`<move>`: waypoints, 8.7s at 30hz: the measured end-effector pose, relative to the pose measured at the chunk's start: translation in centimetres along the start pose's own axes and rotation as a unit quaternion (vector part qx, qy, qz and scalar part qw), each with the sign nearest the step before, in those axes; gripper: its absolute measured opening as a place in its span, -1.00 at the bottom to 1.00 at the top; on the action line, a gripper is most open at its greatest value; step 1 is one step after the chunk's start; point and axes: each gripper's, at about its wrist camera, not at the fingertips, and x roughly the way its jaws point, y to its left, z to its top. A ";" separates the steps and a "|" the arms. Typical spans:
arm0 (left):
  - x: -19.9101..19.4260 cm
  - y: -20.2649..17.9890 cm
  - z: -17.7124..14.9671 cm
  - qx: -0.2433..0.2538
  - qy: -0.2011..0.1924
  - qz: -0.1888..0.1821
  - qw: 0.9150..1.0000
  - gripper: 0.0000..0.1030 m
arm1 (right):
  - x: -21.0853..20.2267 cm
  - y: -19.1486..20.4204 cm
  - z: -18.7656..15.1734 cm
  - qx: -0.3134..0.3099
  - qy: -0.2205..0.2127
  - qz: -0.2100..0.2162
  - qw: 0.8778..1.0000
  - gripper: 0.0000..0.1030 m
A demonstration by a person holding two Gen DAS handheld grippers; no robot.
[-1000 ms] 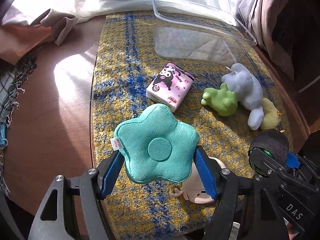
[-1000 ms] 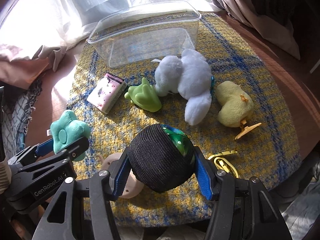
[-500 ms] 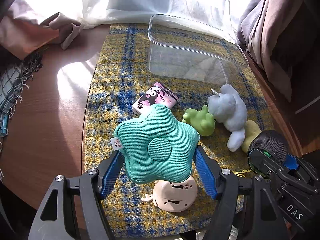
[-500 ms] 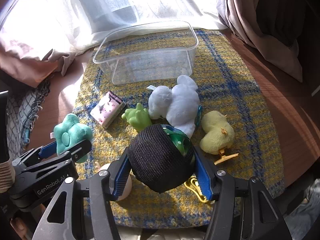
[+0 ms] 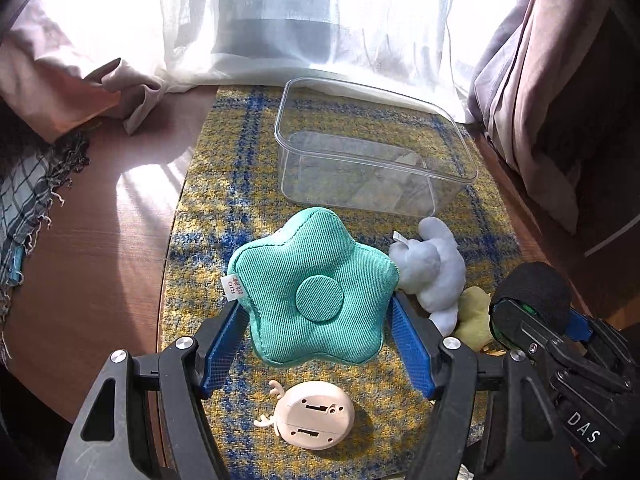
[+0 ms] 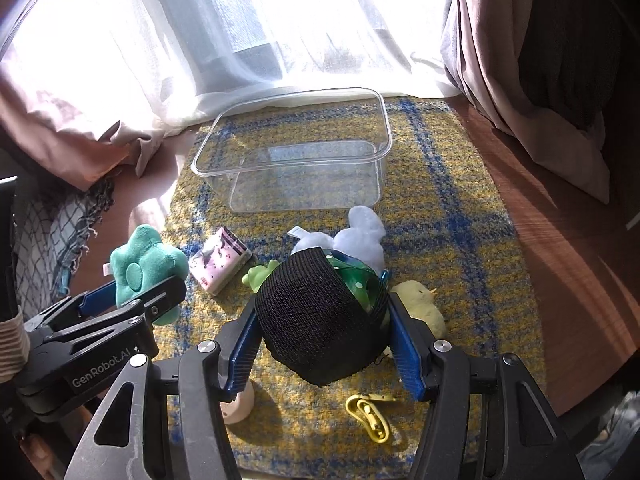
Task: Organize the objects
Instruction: 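Carry the teal cushion over the clear box with the left gripper while the right carries the black ball there, then open the left gripper to drop the cushion in the box while the right releases the ball inside, then withdraw both grippers from the clear box back over the mat, then grasp the yellow lanyard clip with the right gripper while the left grasps the beige round case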
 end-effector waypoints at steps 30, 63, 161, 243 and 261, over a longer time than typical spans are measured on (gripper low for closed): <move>-1.0 -2.5 8.1 0.017 -0.029 -0.029 0.999 0.36 | -0.6 -0.4 8.4 -0.084 -0.024 0.105 0.991 0.14; 9.6 -3.1 17.0 0.020 0.099 -0.069 0.993 0.39 | 9.3 3.4 16.8 -0.059 0.102 0.104 0.988 0.14; -4.8 0.5 -2.6 0.027 -0.010 0.040 0.999 0.94 | -4.1 -2.8 0.5 -0.185 0.096 0.274 0.939 0.50; 4.5 -3.0 -11.1 0.054 0.147 0.038 0.987 0.94 | 4.5 -3.9 -11.3 -0.257 0.406 0.393 0.784 -0.58; 7.5 -2.1 -10.8 0.096 0.210 0.003 0.973 0.92 | 2.7 -2.5 -8.8 -0.149 0.420 0.427 0.787 -0.58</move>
